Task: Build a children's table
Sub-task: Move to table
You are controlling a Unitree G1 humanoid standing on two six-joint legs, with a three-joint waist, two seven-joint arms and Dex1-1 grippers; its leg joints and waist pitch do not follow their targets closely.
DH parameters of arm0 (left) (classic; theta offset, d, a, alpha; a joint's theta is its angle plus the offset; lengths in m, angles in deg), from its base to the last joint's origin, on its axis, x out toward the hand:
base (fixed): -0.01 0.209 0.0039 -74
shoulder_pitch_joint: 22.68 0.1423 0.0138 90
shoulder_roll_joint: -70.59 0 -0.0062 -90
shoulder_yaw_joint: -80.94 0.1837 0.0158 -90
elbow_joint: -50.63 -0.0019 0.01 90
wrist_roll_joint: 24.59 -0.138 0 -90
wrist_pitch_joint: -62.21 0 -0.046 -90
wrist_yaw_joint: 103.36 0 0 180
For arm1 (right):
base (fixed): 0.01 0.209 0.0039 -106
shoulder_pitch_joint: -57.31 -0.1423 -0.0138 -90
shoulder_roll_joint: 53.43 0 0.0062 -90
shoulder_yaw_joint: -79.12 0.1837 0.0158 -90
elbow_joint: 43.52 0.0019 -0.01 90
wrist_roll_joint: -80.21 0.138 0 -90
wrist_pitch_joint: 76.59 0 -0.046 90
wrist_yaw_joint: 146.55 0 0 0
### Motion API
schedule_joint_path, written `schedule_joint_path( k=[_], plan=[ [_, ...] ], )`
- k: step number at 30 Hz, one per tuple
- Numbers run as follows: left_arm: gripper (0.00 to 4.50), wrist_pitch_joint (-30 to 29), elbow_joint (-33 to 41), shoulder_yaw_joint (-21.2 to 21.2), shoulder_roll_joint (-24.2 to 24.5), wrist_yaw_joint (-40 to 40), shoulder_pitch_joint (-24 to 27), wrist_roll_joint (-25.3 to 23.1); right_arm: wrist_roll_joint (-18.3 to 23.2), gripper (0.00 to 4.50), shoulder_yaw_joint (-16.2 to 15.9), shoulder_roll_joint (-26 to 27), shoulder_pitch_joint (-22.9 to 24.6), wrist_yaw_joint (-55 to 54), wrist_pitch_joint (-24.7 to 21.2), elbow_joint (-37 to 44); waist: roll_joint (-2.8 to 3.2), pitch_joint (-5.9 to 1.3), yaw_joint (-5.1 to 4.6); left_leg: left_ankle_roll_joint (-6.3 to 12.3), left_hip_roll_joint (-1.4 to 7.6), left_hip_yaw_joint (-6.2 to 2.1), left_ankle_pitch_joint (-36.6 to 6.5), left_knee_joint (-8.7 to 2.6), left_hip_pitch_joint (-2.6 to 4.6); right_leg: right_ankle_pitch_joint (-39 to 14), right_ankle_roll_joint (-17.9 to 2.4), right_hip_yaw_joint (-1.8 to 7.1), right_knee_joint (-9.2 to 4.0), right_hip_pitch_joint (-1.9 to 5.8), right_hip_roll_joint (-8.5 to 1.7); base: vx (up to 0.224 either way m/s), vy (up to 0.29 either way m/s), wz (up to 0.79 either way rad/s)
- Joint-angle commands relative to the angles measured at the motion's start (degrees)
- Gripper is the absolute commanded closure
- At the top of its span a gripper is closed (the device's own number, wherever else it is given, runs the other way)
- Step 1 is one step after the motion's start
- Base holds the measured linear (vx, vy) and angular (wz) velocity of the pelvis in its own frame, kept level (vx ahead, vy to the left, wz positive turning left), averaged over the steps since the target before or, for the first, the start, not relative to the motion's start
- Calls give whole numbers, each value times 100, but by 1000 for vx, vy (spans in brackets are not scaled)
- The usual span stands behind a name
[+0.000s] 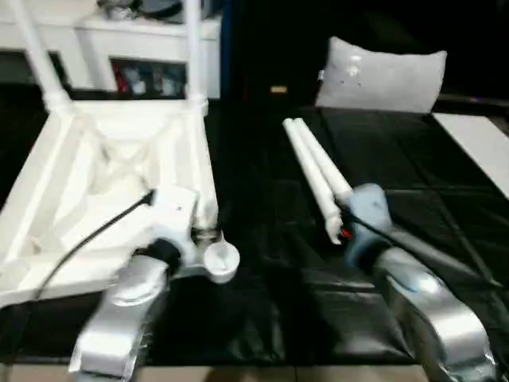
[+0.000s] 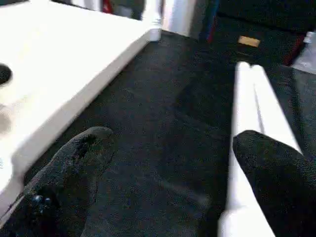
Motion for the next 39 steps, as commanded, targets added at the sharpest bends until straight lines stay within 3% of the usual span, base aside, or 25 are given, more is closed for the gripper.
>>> schedule_joint_path(
  k=[1,3,4,5,6,7,8,9,10,11,12,14,15,16,17,20,21,22,23,24,25,26,28,32,39],
  plan=[
    [5,25,9,189,29,69,-70,-54,-52,0,35,-22,-31,-26,-149,-14,28,-256,159,1439,-218,99,1857,-154,-565,1918,-2058,433,-534,757,-101,0,0,0],
    [5,34,-1,226,54,90,-80,-87,-45,0,27,-28,-34,-24,-174,-15,142,-268,156,993,-174,68,2131,-330,-470,2411,-2040,214,-418,724,167,0,0,0],
    [5,34,-1,226,54,90,-80,-87,-45,0,27,-28,-34,-24,-174,-15,210,-275,107,933,-115,16,2387,-430,-196,2427,-1931,40,-345,520,284,107,-64,0],
    [5,30,-8,275,85,99,-99,-81,-6,0,77,21,-85,-89,-325,-27,264,-401,-404,1131,830,-446,3224,-636,1189,636,-1096,-210,87,-721,131,107,-64,0],
    [5,30,-8,275,85,99,-99,-81,-6,0,77,21,-85,-89,-325,-27,263,-249,-246,1125,1007,-441,3009,-707,1150,230,-876,-242,223,-894,-38,105,-81,-26],
    [5,17,-20,292,125,123,-128,-72,-7,0,96,32,-167,-109,-358,-64,157,-204,-236,957,986,-107,2341,-861,917,483,-711,-270,161,-848,-166,23,-33,-55],
    [5,15,-21,293,129,127,-131,-73,-7,0,96,31,-173,-108,-357,-68,16,-130,-124,488,474,485,1032,-753,726,579,-1263,-113,-300,-582,-196,23,-33,-55],
    [5,10,-25,296,140,140,-139,-75,-9,0,95,27,-195,-104,-354,-78,-86,-126,-24,239,-50,726,451,-466,522,226,-1718,309,-529,-216,-55,96,-7,-59],
    [5,-2,-24,300,155,159,-157,-79,-16,0,107,27,-270,-106,-339,-120,-28,-226,379,529,-80,207,127,262,-323,-323,-2454,984,-937,685,-965,95,22,-25],
    [5,-21,-27,314,185,194,-192,-84,-14,0,124,28,-410,-114,-366,-218,-98,-271,319,110,43,10,478,585,-727,463,-2971,939,-800,777,-984,95,22,-25],
    [5,-22,-28,316,189,197,-196,-85,-15,0,125,28,-426,-115,-369,-231,-29,-229,307,-70,68,-35,669,527,-832,934,-3051,804,-744,713,-883,0,0,0],
    [5,-44,-29,304,205,208,-247,-68,-51,0,118,8,-649,-116,-463,-424,294,-93,110,-82,224,5,1208,-451,-495,-203,-2279,-179,-811,243,-209,0,0,0],
    [5,-48,-30,302,213,207,-258,-55,-61,0,116,5,-716,-111,-514,-475,487,-107,48,-89,307,-102,720,-699,-387,-401,-1800,-338,-645,232,65,76,38,-10],
    [5,-48,-30,302,213,207,-258,-55,-61,0,116,5,-716,-111,-514,-475,577,-77,-239,110,730,-609,-785,-1007,-13,-461,-1150,-408,-52,-170,281,108,19,4],
    [5,-48,-35,309,234,218,-277,-43,-93,0,117,-6,-848,-134,-646,-600,577,-123,-240,555,877,-761,-1295,-1004,274,-160,-751,-344,128,-365,132,108,19,4],
    [5,-84,-1,367,316,364,-303,5,-187,0,73,-76,-1127,-160,-798,-911,405,-99,-245,1484,744,-617,-669,-977,231,401,-334,-286,15,-454,-44,64,-18,3],
    [5,-137,52,410,373,498,-312,78,-206,0,92,-85,-1298,-180,-905,-1112,216,-42,-145,1235,393,-237,-788,-839,-89,570,-593,-95,-522,-233,-277,44,-62,9],
    [5,-137,52,410,373,498,-312,78,-206,0,92,-85,-1298,-180,-905,-1112,180,-27,-6,971,155,20,-656,-624,-272,333,-961,135,-771,-50,-458,65,-81,-1],
    [5,-430,234,498,582,864,-368,293,-278,0,57,-162,-1748,-156,-1269,-1651,117,-202,222,597,50,9,1099,-295,-721,572,-1126,408,-783,463,-725,65,-81,-1],
    [5,-430,234,498,582,864,-368,293,-278,0,57,-162,-1748,-156,-1269,-1651,81,-268,173,475,53,-10,1597,-384,-772,1406,-1141,325,-578,437,-542,74,-66,-13],
    [5,-521,280,502,626,937,-382,362,-283,0,45,-176,-1852,-125,-1335,-1779,234,-286,161,247,108,-17,2441,-512,-632,3102,-1192,114,-329,277,-235,42,-58,-1],
    [5,-652,366,501,701,1085,-400,504,-279,0,13,-204,-2014,-112,-1526,-1966,231,-340,119,236,128,-25,2967,-483,-514,4335,-1190,74,-200,195,-113,42,-58,-1],
    [5,-813,508,496,813,1329,-418,743,-254,0,-35,-226,-2257,-51,-1741,-2278,299,-354,142,114,154,-32,3410,-480,-468,5066,-1234,36,-151,135,-36,0,0,0],
    [5,-1129,704,484,1110,1911,-517,1179,-135,0,13,-136,-2899,209,-1833,-3228,339,-196,191,-445,331,0,1508,-666,-394,2711,-1688,23,-372,48,-162,0,0,0],
    [5,-1632,812,578,1556,2362,-753,1472,-327,0,-15,15,-3754,240,-1763,-4579,342,-84,260,-692,385,150,169,-771,-347,506,-1661,62,-523,-62,-234,-54,0,0]
  ],
)
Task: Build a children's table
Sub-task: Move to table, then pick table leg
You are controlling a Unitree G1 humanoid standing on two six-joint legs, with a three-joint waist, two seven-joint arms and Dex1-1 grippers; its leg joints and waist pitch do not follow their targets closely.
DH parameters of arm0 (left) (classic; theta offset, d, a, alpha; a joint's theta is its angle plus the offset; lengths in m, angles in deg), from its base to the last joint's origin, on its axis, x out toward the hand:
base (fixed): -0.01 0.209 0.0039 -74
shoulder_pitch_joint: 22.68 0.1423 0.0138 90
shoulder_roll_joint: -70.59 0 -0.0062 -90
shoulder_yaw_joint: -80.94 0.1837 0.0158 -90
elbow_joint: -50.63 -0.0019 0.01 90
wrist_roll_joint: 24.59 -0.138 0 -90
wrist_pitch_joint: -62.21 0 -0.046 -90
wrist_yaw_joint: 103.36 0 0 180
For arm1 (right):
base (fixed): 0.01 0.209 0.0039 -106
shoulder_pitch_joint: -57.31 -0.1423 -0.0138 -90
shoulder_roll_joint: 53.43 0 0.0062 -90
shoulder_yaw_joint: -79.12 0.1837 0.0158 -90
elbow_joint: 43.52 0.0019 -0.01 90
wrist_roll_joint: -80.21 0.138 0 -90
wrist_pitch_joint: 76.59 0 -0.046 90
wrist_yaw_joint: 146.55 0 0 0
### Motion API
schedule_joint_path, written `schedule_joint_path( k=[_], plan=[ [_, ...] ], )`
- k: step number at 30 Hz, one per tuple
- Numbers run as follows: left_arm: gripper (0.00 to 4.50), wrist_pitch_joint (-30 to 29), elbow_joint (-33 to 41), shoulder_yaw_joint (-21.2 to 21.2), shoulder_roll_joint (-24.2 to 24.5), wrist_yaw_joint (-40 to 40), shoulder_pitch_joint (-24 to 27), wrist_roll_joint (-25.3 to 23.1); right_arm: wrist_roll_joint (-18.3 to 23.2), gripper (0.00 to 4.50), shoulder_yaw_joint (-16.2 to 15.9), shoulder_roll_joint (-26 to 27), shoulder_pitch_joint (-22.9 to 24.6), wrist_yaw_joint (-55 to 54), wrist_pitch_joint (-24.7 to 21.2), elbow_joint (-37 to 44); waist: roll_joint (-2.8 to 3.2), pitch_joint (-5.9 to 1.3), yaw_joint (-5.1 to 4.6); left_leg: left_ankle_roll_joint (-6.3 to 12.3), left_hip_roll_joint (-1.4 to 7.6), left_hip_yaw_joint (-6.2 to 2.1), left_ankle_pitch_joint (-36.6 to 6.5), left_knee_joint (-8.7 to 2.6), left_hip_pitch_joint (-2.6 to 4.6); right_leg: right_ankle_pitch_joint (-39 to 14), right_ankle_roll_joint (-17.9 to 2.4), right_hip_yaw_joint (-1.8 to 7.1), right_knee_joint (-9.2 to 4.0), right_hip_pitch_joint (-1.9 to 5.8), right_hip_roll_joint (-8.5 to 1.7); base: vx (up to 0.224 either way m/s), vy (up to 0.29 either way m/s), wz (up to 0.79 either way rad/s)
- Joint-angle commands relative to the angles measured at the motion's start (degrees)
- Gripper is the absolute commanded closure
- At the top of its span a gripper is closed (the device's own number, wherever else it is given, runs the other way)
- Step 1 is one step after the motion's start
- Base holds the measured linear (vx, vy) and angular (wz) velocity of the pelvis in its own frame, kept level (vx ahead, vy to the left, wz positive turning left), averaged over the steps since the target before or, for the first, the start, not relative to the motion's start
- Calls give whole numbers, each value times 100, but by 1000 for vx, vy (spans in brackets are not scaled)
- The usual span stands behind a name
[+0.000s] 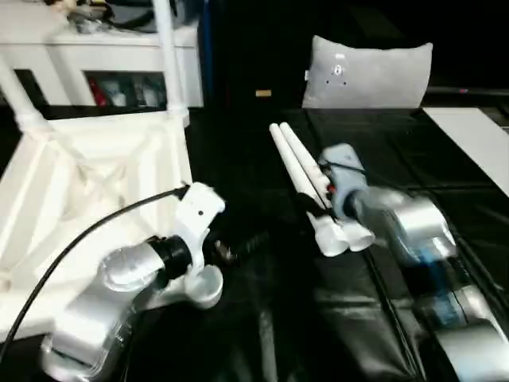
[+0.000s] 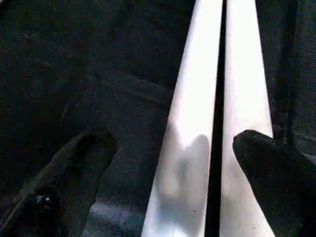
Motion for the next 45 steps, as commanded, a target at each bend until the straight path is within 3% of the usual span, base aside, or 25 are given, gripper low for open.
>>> schedule_joint_path(
  k=[1,3,5,10,15,16,17,24,33,35,37,45],
  plan=[
    [5,-78,-5,115,154,127,-167,41,-132,0,-57,65,-397,-27,27,-673,35,-237,-25,-300,290,18,-752,-478,81,-130,-1386,285,-468,178,-484,-53,-10,1],
    [5,-77,-35,144,227,201,-194,60,-153,0,-73,119,-557,-33,50,-979,56,-232,-14,-366,304,40,-858,-485,83,-365,-1340,286,-493,144,-493,-26,-5,0],
    [5,-121,-24,153,299,279,-201,93,-164,0,-57,177,-668,-71,71,-1245,39,-232,-9,-375,311,71,-709,-490,57,-190,-1286,286,-480,144,-480,0,0,0],
    [5,-274,69,164,463,429,-232,265,-245,0,-58,322,-897,-5,100,-2023,96,-288,10,-335,298,96,-190,-457,20,777,-1351,280,-393,157,-460,0,0,0],
    [5,-266,52,188,490,440,-251,276,-254,0,-20,358,-917,-11,13,-2254,71,-323,28,-251,297,108,156,-433,-12,1415,-1380,273,-348,196,-448,0,0,0],
    [0,-263,41,195,490,446,-261,274,-244,29,4,367,-936,-11,12,-2322,71,-319,28,-240,298,110,156,-435,-12,1428,-1377,271,-349,190,-446,0,0,0],
    [0,-232,15,226,496,466,-282,261,-235,29,35,382,-964,-7,53,-2444,42,-311,21,-224,302,123,57,-438,-7,1309,-1385,275,-365,179,-445,0,0,0],
    [0,-205,-18,277,520,475,-328,302,-260,75,10,427,-1032,210,91,-2689,69,-284,14,-264,318,130,-276,-471,0,754,-1393,282,-408,147,-455,0,0,0],
    [0,-103,-188,468,606,615,-490,251,-337,141,-168,405,-1134,683,159,-2833,78,-278,18,-278,321,126,-356,-481,-1,627,-1410,281,-419,132,-462,0,0,0],
    [0,-121,-256,485,580,584,-544,236,-368,167,-271,388,-1108,847,97,-2760,121,-285,11,-303,319,121,-359,-478,3,748,-1412,274,-414,129,-448,0,0,0],
    [0,-134,-271,485,568,577,-554,239,-380,179,-292,380,-1096,908,78,-2725,125,-290,13,-308,324,113,-337,-480,-3,840,-1426,273,-402,143,-455,0,0,0],
    [0,-275,-282,422,571,474,-470,284,-405,246,-442,347,-999,1194,-102,-2473,65,-283,13,-256,334,124,-336,-483,-1,757,-1468,280,-412,143,-462,0,0,0]
  ],
)
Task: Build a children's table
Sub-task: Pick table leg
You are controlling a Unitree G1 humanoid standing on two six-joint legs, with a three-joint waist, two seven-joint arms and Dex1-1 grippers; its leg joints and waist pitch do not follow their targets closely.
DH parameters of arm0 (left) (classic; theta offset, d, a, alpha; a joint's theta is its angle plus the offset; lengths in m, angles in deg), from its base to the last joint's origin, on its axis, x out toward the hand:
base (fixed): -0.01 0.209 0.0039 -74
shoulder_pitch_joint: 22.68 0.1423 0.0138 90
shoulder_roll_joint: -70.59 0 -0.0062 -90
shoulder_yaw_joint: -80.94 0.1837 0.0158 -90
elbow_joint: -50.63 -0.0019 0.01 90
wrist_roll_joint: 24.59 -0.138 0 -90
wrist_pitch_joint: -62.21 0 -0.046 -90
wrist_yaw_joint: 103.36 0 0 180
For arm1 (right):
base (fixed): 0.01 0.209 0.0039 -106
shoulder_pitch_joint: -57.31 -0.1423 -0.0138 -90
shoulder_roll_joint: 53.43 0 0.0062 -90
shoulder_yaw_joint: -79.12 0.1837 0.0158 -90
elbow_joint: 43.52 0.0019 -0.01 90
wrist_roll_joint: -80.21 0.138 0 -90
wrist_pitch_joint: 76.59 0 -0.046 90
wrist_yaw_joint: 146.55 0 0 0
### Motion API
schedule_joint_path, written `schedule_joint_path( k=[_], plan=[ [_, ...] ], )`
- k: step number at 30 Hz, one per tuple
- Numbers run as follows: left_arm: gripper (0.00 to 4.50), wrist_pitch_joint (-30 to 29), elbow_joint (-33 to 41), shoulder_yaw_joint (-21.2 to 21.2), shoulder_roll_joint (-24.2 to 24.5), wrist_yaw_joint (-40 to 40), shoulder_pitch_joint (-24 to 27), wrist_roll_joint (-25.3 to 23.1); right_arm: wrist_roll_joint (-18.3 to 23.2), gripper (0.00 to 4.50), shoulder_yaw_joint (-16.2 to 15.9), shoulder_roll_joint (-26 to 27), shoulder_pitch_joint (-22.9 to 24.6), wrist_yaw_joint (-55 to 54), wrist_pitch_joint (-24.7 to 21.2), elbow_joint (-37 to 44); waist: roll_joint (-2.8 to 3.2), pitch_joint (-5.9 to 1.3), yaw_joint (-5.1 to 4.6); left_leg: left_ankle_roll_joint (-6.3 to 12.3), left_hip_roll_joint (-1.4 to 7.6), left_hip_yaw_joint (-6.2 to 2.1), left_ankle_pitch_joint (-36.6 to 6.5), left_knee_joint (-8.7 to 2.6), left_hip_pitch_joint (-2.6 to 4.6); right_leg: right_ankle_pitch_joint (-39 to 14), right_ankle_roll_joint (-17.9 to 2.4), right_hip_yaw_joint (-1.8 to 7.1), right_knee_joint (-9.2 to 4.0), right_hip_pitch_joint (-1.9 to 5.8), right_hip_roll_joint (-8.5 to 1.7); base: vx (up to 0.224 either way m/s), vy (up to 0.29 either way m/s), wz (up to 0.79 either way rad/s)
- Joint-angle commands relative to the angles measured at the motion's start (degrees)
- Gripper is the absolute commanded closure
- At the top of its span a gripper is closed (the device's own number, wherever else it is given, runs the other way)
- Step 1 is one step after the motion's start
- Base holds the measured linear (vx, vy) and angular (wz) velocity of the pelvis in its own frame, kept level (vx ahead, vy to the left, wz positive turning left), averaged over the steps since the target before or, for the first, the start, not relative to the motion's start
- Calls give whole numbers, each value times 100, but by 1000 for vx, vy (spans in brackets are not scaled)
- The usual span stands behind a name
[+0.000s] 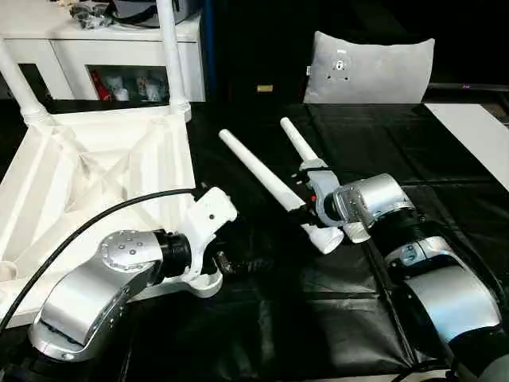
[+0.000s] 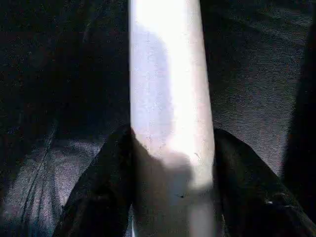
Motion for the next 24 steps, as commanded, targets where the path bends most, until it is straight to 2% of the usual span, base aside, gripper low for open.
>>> schedule_joint_path(
  k=[1,2,4,5,6,7,9,11,12,13,14,15,16,17,18,19,20,21,23,24],
  plan=[
    [0,-13,-49,-43,17,-79,54,-6,-54,250,-72,-41,117,88,-126,83,75,-326,-4,-221,258,-12,-488,-420,63,637,-1460,283,-417,254,-466,0,0,0],
    [0,-7,-54,-46,17,-88,62,-11,-52,252,-70,-39,122,90,-130,90,75,-323,-2,-222,261,-11,-497,-422,66,607,-1443,286,-422,251,-470,0,0,0],
    [0,51,-113,-60,-2,-162,115,-67,-33,260,-50,-39,172,112,-182,180,160,-331,-5,-249,256,-21,-486,-414,73,669,-1441,282,-408,244,-463,0,0,0],
    [0,80,-145,-61,-18,-200,130,-96,-23,262,-44,-47,198,125,-217,236,119,-329,-15,-244,254,-16,-504,-418,74,704,-1429,281,-418,246,-447,0,0,0],
    [0,104,-217,-73,-104,-329,127,-153,36,262,-24,-82,276,176,-349,448,141,-332,-8,-245,251,-19,-506,-418,77,723,-1426,281,-414,250,-447,0,0,0],
    [0,104,-217,-73,-104,-329,127,-153,36,262,-24,-82,276,176,-349,448,125,-331,3,-229,253,-18,-468,-414,74,789,-1406,287,-422,260,-450,0,0,0],
    [0,189,-278,-107,-205,-468,113,-220,104,262,48,-85,329,172,-404,587,132,-335,6,-244,256,-29,-470,-423,69,805,-1428,278,-416,261,-463,0,0,0],
    [0,350,-474,-207,-361,-739,75,-345,257,262,304,-59,444,114,-357,802,111,-335,3,-226,258,-20,-463,-416,69,822,-1429,290,-425,272,-462,0,0,0],
    [0,350,-474,-207,-361,-739,75,-345,257,263,304,-59,444,114,-357,802,114,-332,5,-212,256,-20,-445,-416,59,839,-1417,293,-427,274,-460,0,0,0],
    [0,399,-541,-269,-427,-895,51,-411,382,263,566,-24,505,-7,-271,946,64,-338,3,-194,254,-14,-414,-419,61,869,-1402,296,-432,282,-460,0,0,0],
    [0,527,-616,-398,-553,-1147,1,-504,615,263,1053,61,624,-251,-41,1263,50,-338,20,-158,259,-16,-369,-419,59,881,-1368,300,-426,285,-469,0,0,0],
    [0,551,-626,-417,-573,-1179,-7,-516,646,263,1118,74,644,-284,-6,1319,64,-344,25,-152,259,-12,-351,-413,57,895,-1367,305,-424,284,-479,0,0,0],
    [0,620,-645,-484,-637,-1266,-51,-536,817,263,1409,153,688,-396,49,1495,23,-357,23,-114,261,-11,-282,-414,63,935,-1369,294,-428,284,-473,0,0,0],
    [0,672,-678,-583,-742,-1385,-126,-539,1051,263,1723,241,802,-420,246,1821,36,-354,54,-67,268,-6,-235,-415,58,1015,-1348,310,-419,288,-490,0,0,0],
    [0,765,-726,-700,-881,-1542,-235,-546,1403,263,2132,338,956,-362,302,2292,11,-384,54,-42,270,-14,-124,-401,63,1137,-1354,298,-401,300,-485,0,0,0],
    [0,776,-731,-707,-894,-1556,-246,-547,1434,263,2174,349,971,-365,272,2344,16,-379,58,10,263,-12,-39,-407,59,1254,-1352,297,-395,295,-473,0,0,0],
    [0,847,-772,-760,-999,-1666,-345,-561,1761,263,2582,490,1089,-413,70,2785,24,-381,70,115,261,-17,73,-403,57,1454,-1341,285,-382,285,-463,0,0,0],
    [0,901,-791,-786,-1066,-1739,-413,-577,1947,263,2737,576,1218,-374,150,3121,14,-372,79,151,262,-20,61,-409,50,1429,-1321,283,-383,284,-470,0,0,0],
    [0,994,-830,-856,-1196,-1855,-531,-569,2181,264,2863,704,1439,-294,333,3642,19,-370,104,171,268,-21,19,-414,57,1336,-1260,280,-394,276,-477,0,0,0],
    [0,994,-830,-856,-1196,-1855,-531,-569,2181,264,2863,704,1439,-294,333,3642,22,-361,118,166,265,-14,4,-419,65,1269,-1240,280,-414,264,-473,0,0,0]
  ],
)
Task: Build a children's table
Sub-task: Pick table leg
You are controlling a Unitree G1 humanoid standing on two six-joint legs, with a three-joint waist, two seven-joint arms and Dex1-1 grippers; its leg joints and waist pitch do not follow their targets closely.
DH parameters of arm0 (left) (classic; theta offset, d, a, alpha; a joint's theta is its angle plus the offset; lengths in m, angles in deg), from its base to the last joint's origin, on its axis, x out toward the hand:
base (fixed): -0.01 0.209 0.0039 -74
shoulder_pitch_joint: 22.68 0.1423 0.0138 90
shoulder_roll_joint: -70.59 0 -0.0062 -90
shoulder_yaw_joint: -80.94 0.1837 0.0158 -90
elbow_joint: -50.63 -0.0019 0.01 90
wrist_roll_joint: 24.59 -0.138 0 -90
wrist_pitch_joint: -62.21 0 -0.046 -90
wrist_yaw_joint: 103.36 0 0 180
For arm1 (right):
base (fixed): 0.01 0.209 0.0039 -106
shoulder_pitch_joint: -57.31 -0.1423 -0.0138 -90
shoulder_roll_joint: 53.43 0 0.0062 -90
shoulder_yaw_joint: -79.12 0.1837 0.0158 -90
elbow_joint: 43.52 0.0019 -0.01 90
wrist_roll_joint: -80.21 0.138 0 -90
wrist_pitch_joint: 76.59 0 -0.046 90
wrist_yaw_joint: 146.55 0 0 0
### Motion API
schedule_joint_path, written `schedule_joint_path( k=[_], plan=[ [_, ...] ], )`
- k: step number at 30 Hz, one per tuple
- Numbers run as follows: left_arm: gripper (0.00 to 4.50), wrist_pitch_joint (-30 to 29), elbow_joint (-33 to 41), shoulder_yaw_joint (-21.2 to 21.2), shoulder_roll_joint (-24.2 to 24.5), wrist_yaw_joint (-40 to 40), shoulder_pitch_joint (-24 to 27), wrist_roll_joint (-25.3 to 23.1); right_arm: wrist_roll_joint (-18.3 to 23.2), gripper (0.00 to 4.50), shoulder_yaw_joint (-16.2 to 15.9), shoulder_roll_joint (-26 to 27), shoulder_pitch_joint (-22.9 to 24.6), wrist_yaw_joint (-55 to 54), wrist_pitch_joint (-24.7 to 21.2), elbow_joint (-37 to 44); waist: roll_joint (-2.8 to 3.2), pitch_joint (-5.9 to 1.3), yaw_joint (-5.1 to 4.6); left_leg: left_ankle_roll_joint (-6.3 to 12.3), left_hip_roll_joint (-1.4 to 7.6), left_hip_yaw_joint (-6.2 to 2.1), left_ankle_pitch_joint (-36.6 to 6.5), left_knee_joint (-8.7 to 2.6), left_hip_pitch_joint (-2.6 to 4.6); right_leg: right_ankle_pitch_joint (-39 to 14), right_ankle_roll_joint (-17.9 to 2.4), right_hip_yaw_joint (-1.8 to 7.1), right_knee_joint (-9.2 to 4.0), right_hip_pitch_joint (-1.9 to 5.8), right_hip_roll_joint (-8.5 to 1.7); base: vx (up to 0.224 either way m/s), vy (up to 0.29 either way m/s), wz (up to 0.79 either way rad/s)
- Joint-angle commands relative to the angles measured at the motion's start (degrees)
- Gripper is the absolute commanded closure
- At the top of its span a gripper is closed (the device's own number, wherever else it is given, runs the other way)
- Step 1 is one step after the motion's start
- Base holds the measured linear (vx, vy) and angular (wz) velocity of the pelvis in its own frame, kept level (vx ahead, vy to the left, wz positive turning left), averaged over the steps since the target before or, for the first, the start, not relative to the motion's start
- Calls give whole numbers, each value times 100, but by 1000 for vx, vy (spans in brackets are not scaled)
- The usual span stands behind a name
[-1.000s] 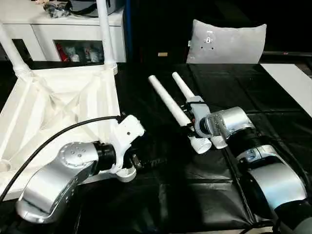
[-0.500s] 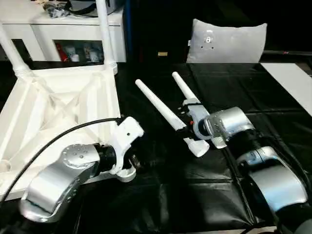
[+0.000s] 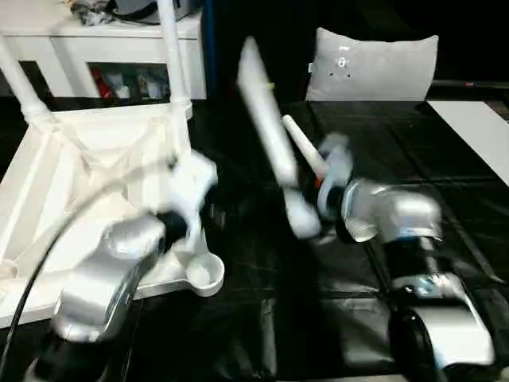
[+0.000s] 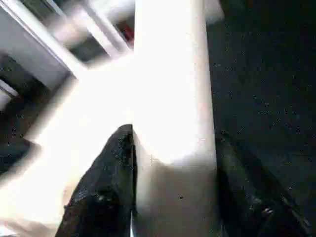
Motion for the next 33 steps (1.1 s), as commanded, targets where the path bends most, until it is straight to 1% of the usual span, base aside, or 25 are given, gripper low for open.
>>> schedule_joint_path(
  k=[1,2,3,4,5,6,7,9,10,11,13,14,16,17,18,19,20,23,25,26,28,29,31,32,33],
  plan=[
    [0,98,-55,-104,-91,-150,-105,-20,202,264,179,51,147,-17,59,384,48,-386,23,122,267,-27,-18,-404,101,1224,-1267,281,-393,288,-484,0,0,0],
    [0,161,-104,-364,-429,-336,-324,191,318,264,89,81,463,97,189,869,23,-365,36,51,265,-21,-96,-422,97,1038,-1244,283,-423,284,-475,0,0,0],
    [0,98,-120,-486,-580,-400,-418,329,488,264,115,98,565,194,58,1027,18,-365,46,32,265,-11,-106,-415,94,1037,-1234,290,-430,290,-481,0,0,0],
    [0,7,-137,-612,-728,-441,-497,511,658,264,106,96,672,372,-7,1180,30,-378,82,24,286,-18,-149,-415,124,1085,-1265,296,-428,283,-496,0,0,0],
    [0,-153,-177,-833,-999,-493,-659,860,1000,264,113,125,899,715,-40,1510,20,-371,93,31,270,-30,-185,-428,100,1041,-1297,278,-436,303,-496,0,0,0],
    [0,-263,-205,-947,-1151,-498,-771,1084,1211,264,117,145,1067,952,-21,1731,22,-370,76,38,267,-27,-218,-426,87,1019,-1308,282,-433,306,-497,0,0,0],
    [0,-340,-224,-1017,-1258,-465,-851,1285,1342,264,92,140,1224,1122,-19,1926,12,-369,114,73,279,-27,-286,-420,100,947,-1296,284,-454,299,-514,0,0,0],
    [0,-407,-231,-1068,-1341,-416,-916,1477,1426,264,52,117,1356,1267,-14,2076,-7,-363,102,99,272,-36,-230,-436,84,871,-1269,272,-458,297,-503,0,0,0],
    [0,-578,-247,-1215,-1550,-369,-1041,1935,1636,264,16,88,1545,1437,-99,2285,15,-355,78,86,271,-43,-190,-438,67,845,-1267,271,-459,305,-510,0,0,0],
    [0,-677,-268,-1309,-1675,-378,-1115,2178,1756,264,19,87,1615,1519,-133,2363,15,-356,85,94,270,-30,-240,-428,89,801,-1283,277,-484,290,-509,0,0,0],
    [0,-799,-296,-1410,-1820,-409,-1207,2378,1906,264,27,90,1692,1556,-182,2470,5,-347,75,98,257,-33,-279,-439,73,644,-1302,275,-503,296,-510,0,0,0],
    [0,-895,-316,-1480,-1907,-415,-1278,2525,1998,264,14,82,1741,1581,-200,2564,1,-340,68,100,259,-29,-326,-439,81,496,-1278,278,-526,284,-510,0,0,0],
    [0,-996,-332,-1538,-1973,-398,-1355,2662,2096,264,9,80,1787,1583,-206,2654,-1,-332,76,104,256,-26,-375,-445,87,331,-1240,281,-551,279,-512,0,0,0],
    [0,-1046,-347,-1567,-2002,-374,-1413,2752,2144,264,-16,69,1809,1577,-201,2702,1,-323,77,72,257,-30,-410,-454,81,125,-1173,281,-572,274,-510,0,0,0],
    [0,-1051,-351,-1567,-2005,-374,-1417,2771,2139,264,-29,62,1816,1581,-197,2708,13,-323,73,62,255,-31,-421,-455,85,83,-1150,281,-577,269,-507,0,0,0],
    [0,-1072,-368,-1567,-2021,-370,-1436,2860,2112,264,-90,29,1846,1599,-179,2734,1,-315,66,41,253,-36,-437,-461,70,3,-1104,280,-593,276,-510,0,0,0],
    [0,-1102,-386,-1543,-2026,-327,-1445,2987,2081,264,-182,-33,1892,1623,-182,2763,0,-316,73,11,254,-36,-448,-462,78,-56,-1062,281,-601,274,-504,0,0,0],
    [0,-1109,-405,-1471,-2007,-292,-1429,3056,2173,264,-216,-49,1950,1569,-216,2814,5,-322,65,-6,254,-40,-380,-466,71,50,-1027,281,-590,267,-494,0,0,0],
    [0,-1116,-426,-1483,-2029,-297,-1440,3083,2200,264,-201,-44,1953,1538,-218,2814,-15,-330,71,23,251,-39,-328,-459,69,153,-1022,281,-586,277,-501,0,0,0],
    [0,-1201,-490,-1647,-2140,-222,-1454,3428,2214,264,-193,-22,1977,1453,-188,2812,-26,-331,74,30,239,-31,-265,-453,65,196,-1038,279,-576,280,-504,0,0,0],
    [0,-1287,-536,-1809,-2201,-101,-1456,3785,2234,264,-242,-70,1990,1465,-246,2800,-19,-328,82,17,233,-24,-278,-450,69,139,-1075,278,-586,273,-501,0,0,0],
    [30,-1321,-550,-1869,-2210,-39,-1457,3913,2269,264,-276,-110,1998,1487,-286,2804,-19,-325,78,27,237,-29,-269,-458,65,172,-1082,275,-585,274,-491,0,0,0],
    [37,-1341,-579,-1918,-2178,68,-1448,4062,2385,264,-332,-195,2017,1586,-419,2829,-13,-330,83,51,232,-31,-248,-453,66,231,-1059,278,-582,292,-494,0,0,0],
    [37,-1421,-628,-1980,-2124,313,-1428,4384,2519,264,-388,-323,2034,1815,-515,2818,-28,-332,81,72,233,-28,-217,-451,65,283,-1038,277,-579,294,-488,0,0,0],
    [37,-1421,-628,-1980,-2124,313,-1428,4384,2519,264,-388,-323,2034,1815,-515,2818,-21,-334,87,88,224,-29,-198,-449,66,302,-1043,273,-573,298,-486,0,0,0]
  ],
)
